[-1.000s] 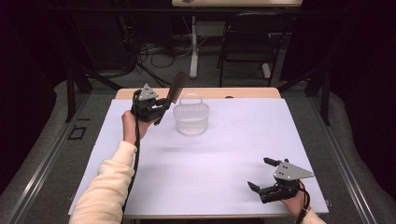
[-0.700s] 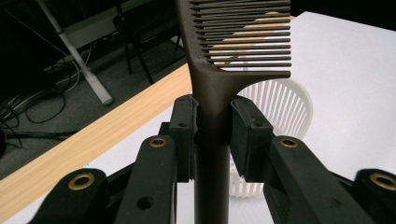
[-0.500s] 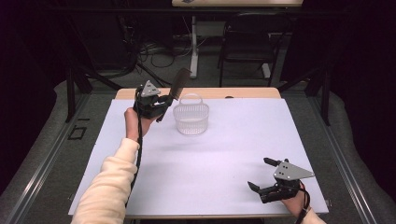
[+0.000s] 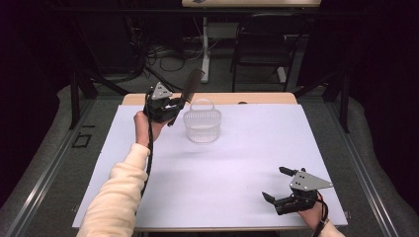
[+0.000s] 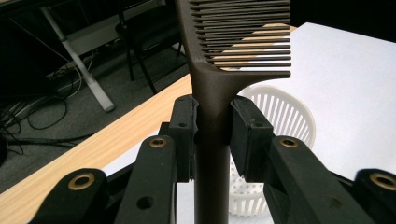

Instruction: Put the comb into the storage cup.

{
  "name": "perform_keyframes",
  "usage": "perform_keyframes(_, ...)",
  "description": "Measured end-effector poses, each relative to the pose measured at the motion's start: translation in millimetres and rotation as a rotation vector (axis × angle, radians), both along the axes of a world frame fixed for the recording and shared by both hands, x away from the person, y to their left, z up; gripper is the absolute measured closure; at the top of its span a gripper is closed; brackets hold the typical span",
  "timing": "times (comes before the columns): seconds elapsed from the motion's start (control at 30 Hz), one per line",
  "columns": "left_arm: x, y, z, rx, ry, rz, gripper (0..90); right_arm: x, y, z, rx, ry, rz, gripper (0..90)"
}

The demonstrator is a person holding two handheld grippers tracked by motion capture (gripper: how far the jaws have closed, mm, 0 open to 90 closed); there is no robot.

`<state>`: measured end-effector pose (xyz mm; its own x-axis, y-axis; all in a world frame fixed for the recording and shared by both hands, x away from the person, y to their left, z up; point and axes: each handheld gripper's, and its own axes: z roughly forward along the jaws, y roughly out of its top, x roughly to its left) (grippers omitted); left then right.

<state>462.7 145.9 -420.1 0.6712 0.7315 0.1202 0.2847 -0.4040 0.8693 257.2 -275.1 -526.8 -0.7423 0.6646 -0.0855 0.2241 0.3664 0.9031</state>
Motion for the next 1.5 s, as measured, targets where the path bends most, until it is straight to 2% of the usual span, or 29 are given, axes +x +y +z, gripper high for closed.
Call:
perform_keyframes(0.23, 2.3, -2.3, 2.0, 0.006, -0.007, -0.001, 71.8, 0.0, 0.0, 0.0, -0.002, 0.001, -0.001, 0.0)
perform_keyframes(0.9, 8.6, -8.8, 2.3, -0.018, -0.025, 0.006, 71.8, -0.2, -0.3, 0.2, -0.003, -0.004, -0.001, 0.0)
perform_keyframes(1.0, 9.3, -9.9, 2.4, -0.01, -0.027, 0.002, 71.8, -0.4, -0.2, 0.3, -0.001, -0.002, -0.001, 0.0)
perform_keyframes(1.5, 12.7, -14.2, 0.9, -0.04, -0.04, 0.011, 71.8, 0.2, 0.9, -0.9, -0.001, -0.001, 0.002, 0.0)
